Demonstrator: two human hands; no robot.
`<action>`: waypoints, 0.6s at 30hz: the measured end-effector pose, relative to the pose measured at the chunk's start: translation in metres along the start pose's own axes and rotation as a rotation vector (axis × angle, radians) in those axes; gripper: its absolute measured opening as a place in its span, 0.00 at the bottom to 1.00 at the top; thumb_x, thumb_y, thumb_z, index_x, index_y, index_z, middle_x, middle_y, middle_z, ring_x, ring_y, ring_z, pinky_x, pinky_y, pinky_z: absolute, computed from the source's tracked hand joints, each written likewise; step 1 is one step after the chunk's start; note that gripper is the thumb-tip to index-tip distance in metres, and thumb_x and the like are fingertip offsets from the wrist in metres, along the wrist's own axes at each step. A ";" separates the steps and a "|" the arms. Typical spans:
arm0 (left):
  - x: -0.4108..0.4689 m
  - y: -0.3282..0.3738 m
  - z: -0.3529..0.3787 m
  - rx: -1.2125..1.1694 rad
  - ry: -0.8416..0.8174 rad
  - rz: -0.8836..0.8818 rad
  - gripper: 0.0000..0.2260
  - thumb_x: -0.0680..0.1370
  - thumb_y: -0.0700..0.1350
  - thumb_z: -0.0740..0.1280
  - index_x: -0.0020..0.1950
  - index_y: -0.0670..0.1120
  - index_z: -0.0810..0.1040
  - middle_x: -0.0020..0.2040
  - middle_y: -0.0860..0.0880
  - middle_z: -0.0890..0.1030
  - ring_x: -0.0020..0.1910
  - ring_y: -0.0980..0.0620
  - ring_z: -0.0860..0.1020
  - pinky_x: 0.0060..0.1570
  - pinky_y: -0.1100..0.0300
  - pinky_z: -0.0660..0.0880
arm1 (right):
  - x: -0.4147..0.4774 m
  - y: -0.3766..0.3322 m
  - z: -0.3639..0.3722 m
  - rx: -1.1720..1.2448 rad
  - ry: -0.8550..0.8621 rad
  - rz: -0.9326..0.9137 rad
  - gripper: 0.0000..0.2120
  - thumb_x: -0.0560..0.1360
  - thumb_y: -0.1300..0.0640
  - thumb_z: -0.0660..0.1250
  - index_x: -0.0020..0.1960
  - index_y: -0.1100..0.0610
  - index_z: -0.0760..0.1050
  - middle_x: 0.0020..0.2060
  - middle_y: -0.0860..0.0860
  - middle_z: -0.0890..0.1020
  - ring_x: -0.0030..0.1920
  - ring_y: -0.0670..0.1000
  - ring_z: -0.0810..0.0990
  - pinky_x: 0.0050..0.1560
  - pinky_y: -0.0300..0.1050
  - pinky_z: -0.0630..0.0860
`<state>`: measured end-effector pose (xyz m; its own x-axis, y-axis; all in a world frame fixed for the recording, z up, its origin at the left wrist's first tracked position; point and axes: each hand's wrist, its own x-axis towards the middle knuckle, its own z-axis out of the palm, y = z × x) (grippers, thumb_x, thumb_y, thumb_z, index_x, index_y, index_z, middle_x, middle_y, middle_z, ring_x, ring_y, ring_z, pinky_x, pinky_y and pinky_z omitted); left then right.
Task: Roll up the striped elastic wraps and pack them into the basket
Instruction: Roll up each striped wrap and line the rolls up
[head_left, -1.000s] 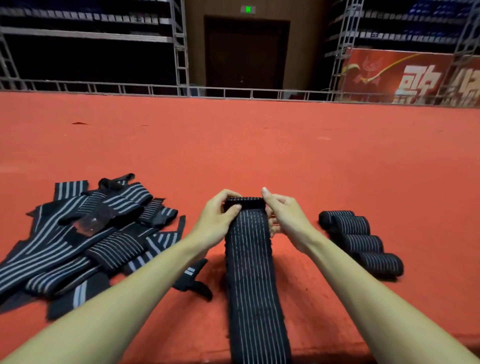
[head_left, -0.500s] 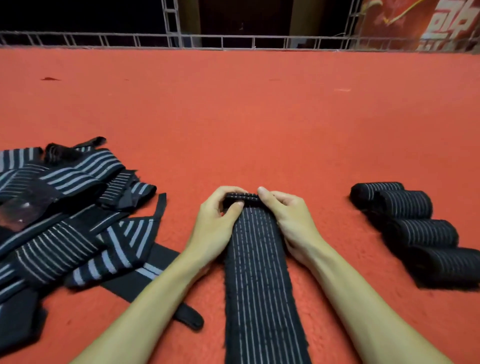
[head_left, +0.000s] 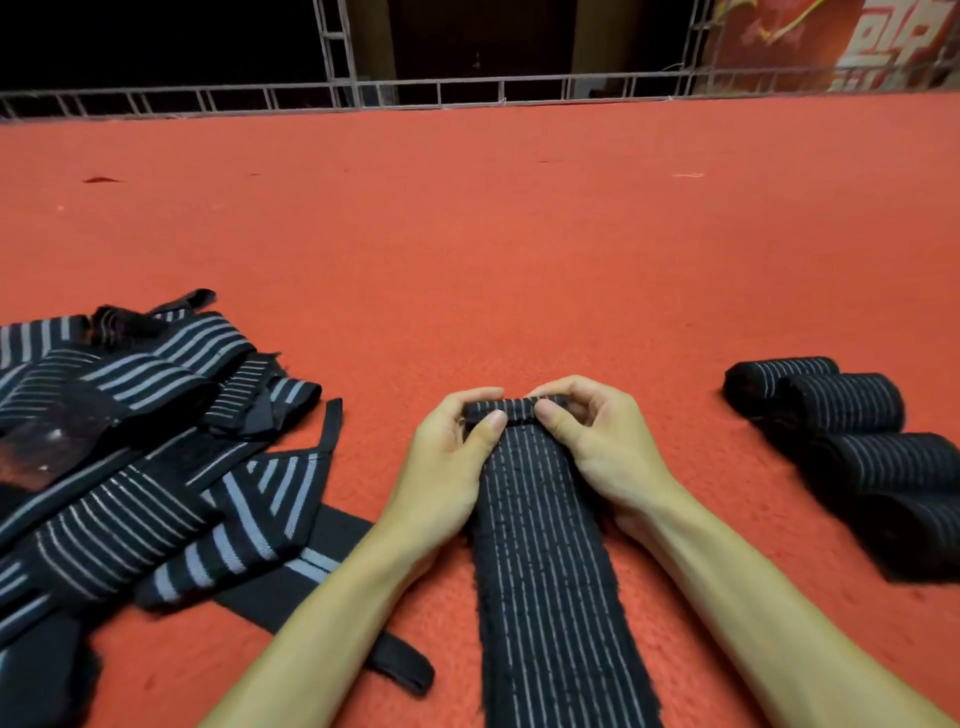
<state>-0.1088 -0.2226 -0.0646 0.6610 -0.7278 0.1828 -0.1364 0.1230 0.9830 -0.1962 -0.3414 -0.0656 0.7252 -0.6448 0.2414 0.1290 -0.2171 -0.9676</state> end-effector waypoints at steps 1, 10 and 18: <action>0.000 0.000 0.000 0.018 -0.003 0.017 0.07 0.80 0.38 0.62 0.56 0.45 0.76 0.48 0.49 0.81 0.42 0.63 0.79 0.41 0.70 0.74 | -0.001 -0.001 0.000 -0.010 -0.001 -0.014 0.08 0.76 0.67 0.66 0.43 0.56 0.78 0.38 0.50 0.82 0.37 0.39 0.79 0.41 0.32 0.73; -0.002 0.007 0.001 0.140 0.028 0.210 0.07 0.79 0.34 0.63 0.51 0.44 0.76 0.44 0.54 0.79 0.41 0.66 0.76 0.43 0.72 0.71 | -0.008 -0.008 0.002 0.164 -0.008 0.138 0.08 0.76 0.54 0.68 0.43 0.58 0.80 0.38 0.55 0.80 0.40 0.52 0.77 0.44 0.47 0.73; -0.003 0.008 0.000 0.078 0.019 0.204 0.09 0.77 0.33 0.65 0.51 0.45 0.79 0.47 0.52 0.82 0.47 0.62 0.78 0.46 0.71 0.72 | -0.010 -0.014 -0.001 0.195 0.004 0.144 0.10 0.73 0.54 0.71 0.44 0.63 0.81 0.38 0.55 0.82 0.38 0.49 0.79 0.41 0.43 0.76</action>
<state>-0.1122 -0.2197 -0.0575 0.6276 -0.6801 0.3790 -0.3254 0.2131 0.9212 -0.2055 -0.3328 -0.0544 0.7430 -0.6618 0.0997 0.1524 0.0224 -0.9881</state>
